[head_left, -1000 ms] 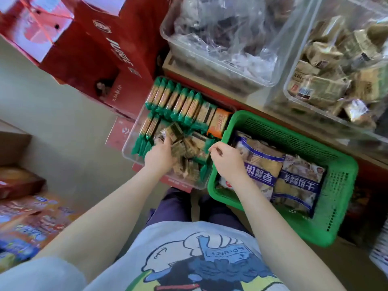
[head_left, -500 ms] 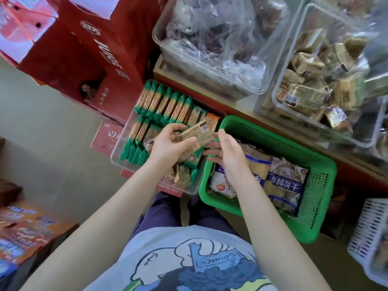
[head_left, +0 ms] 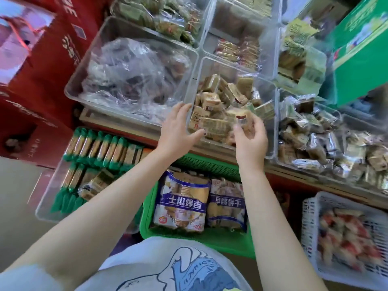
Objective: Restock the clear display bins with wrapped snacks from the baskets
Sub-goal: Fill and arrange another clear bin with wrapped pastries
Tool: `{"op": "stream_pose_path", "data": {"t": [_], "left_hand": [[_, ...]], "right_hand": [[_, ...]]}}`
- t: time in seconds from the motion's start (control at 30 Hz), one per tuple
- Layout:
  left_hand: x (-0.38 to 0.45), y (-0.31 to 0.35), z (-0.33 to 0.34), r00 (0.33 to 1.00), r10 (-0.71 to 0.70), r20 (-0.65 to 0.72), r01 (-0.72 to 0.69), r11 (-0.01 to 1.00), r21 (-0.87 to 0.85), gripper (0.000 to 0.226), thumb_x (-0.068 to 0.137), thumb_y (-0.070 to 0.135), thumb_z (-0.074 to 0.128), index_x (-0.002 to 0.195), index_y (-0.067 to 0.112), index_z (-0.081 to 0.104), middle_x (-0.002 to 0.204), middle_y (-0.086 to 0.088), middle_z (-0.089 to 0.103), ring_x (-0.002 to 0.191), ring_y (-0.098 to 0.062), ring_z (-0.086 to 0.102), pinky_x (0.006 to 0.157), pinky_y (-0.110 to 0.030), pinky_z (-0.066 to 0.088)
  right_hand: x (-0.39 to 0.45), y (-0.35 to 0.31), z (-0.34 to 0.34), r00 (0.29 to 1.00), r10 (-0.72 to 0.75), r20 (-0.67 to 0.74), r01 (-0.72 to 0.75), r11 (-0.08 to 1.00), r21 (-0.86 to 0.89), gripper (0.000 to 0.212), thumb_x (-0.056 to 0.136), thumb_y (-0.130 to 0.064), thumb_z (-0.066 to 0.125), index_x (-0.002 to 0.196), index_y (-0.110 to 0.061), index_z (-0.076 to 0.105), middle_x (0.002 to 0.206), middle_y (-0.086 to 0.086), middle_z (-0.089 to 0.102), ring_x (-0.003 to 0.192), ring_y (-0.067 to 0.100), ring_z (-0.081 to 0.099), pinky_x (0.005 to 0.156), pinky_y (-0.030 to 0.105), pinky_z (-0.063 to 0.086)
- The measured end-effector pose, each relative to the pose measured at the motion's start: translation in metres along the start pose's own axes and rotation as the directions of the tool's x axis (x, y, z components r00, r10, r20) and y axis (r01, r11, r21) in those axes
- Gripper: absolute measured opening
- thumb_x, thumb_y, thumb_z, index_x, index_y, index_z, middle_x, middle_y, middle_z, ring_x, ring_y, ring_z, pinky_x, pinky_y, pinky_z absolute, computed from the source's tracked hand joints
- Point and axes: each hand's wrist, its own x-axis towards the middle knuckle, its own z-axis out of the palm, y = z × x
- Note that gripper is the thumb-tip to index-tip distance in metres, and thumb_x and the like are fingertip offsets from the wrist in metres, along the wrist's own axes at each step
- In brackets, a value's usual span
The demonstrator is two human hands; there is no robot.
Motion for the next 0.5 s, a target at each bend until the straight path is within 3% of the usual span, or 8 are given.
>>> {"op": "stream_pose_path", "data": {"t": [0.07, 0.1, 0.2, 0.27, 0.4, 0.5], "left_hand": [[0.012, 0.001, 0.013, 0.996, -0.048, 0.072, 0.040, 0.994, 0.101, 0.094, 0.087, 0.052, 0.067, 0.158, 0.022, 0.013, 0.165, -0.004, 0.010, 0.151, -0.021, 0.011, 0.122, -0.042, 0.012], [0.016, 0.001, 0.018, 0.994, -0.066, 0.086, 0.053, 0.988, 0.148, 0.098, 0.086, 0.055, 0.066, 0.158, 0.023, 0.009, 0.166, -0.003, 0.006, 0.152, -0.021, 0.008, 0.122, -0.043, 0.010], [0.022, -0.002, 0.027, 0.993, -0.087, 0.080, 0.069, 0.975, 0.211, 0.104, 0.084, 0.056, 0.068, 0.158, 0.024, 0.004, 0.166, 0.000, -0.001, 0.152, -0.020, 0.004, 0.122, -0.045, 0.005], [0.022, -0.006, 0.031, 0.994, -0.079, 0.074, 0.060, 0.970, 0.236, 0.106, 0.083, 0.053, 0.072, 0.159, 0.026, 0.002, 0.166, 0.002, -0.004, 0.152, -0.018, 0.001, 0.121, -0.044, 0.001], [0.023, -0.010, 0.034, 0.995, -0.071, 0.065, 0.052, 0.965, 0.258, 0.108, 0.082, 0.050, 0.074, 0.158, 0.027, 0.002, 0.166, 0.004, -0.006, 0.152, -0.017, -0.001, 0.120, -0.044, -0.001], [0.024, -0.012, 0.034, 0.997, -0.056, 0.060, 0.039, 0.964, 0.262, 0.106, 0.081, 0.050, 0.074, 0.158, 0.028, 0.004, 0.166, 0.004, -0.005, 0.152, -0.017, 0.001, 0.120, -0.044, 0.001]], "right_hand": [[0.027, 0.004, -0.007, 0.989, -0.144, 0.014, 0.144, 0.976, -0.166, 0.040, 0.095, -0.024, 0.061, 0.134, -0.034, 0.055, 0.135, -0.009, 0.053, 0.122, 0.010, 0.055, 0.103, 0.035, 0.050], [0.040, 0.006, -0.007, 0.976, -0.196, 0.095, 0.215, 0.938, -0.273, 0.046, 0.096, -0.024, 0.059, 0.140, -0.029, 0.052, 0.144, -0.004, 0.047, 0.129, 0.012, 0.049, 0.109, 0.033, 0.043], [0.062, 0.019, 0.005, 0.885, -0.194, 0.423, 0.426, 0.707, -0.565, 0.053, 0.099, -0.035, 0.053, 0.149, -0.025, 0.042, 0.164, 0.001, 0.021, 0.151, 0.022, 0.017, 0.120, 0.043, 0.020], [0.066, 0.030, 0.015, 0.822, -0.165, 0.545, 0.531, 0.567, -0.629, 0.057, 0.100, -0.043, 0.047, 0.154, -0.027, 0.035, 0.168, 0.004, 0.007, 0.154, 0.026, 0.003, 0.122, 0.050, 0.010], [0.075, 0.044, 0.022, 0.807, -0.107, 0.581, 0.562, 0.443, -0.698, 0.066, 0.102, -0.056, 0.032, 0.160, -0.030, 0.012, 0.168, 0.006, -0.010, 0.154, 0.026, -0.007, 0.123, 0.048, 0.004], [0.087, 0.040, 0.025, 0.822, -0.071, 0.565, 0.535, 0.433, -0.725, 0.069, 0.101, -0.062, 0.023, 0.160, -0.029, 0.010, 0.168, 0.006, -0.008, 0.154, 0.023, -0.009, 0.123, 0.048, 0.001]]}}
